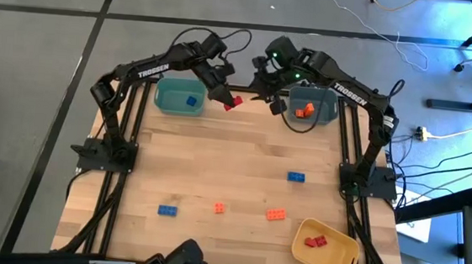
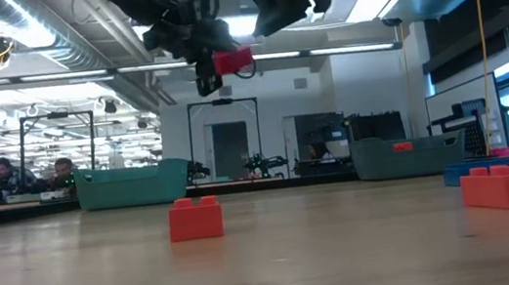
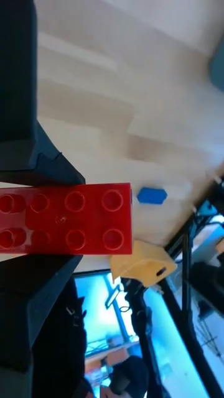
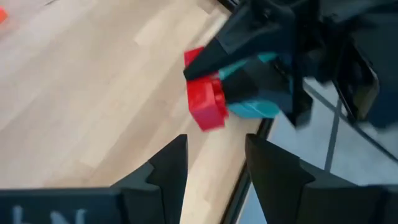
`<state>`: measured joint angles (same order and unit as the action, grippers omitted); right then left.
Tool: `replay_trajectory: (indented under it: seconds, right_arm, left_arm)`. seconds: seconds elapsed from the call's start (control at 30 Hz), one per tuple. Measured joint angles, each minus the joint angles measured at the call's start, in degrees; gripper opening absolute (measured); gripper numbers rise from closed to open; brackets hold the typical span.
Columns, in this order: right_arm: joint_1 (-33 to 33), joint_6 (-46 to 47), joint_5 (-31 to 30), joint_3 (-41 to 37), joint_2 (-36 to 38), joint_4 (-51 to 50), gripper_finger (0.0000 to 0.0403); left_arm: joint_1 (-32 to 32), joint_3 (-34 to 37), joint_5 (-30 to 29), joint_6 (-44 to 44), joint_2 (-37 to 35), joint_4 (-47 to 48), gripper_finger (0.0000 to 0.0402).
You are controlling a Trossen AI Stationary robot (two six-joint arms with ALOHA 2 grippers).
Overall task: Sort & place blocks by color
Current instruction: Put the red game piece into the yellow bin
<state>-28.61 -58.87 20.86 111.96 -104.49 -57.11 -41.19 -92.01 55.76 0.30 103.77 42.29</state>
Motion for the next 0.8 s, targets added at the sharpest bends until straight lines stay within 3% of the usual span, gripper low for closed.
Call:
replay_trajectory:
  seconds: [0.3,0.8]
  right_arm:
    - [2.0,-0.4,-0.1,0.0,0.0,0.3,0.0162]
    - [2.9,-0.1,0.0,0.0,-0.2,0.4,0.0162]
  left_arm:
    - [1.7,0.0,3.8,-0.7,0.0,-4.9,0.0128]
    - [2.0,-0.1,3.5,-3.0,-1.5,-10.7,0.0128]
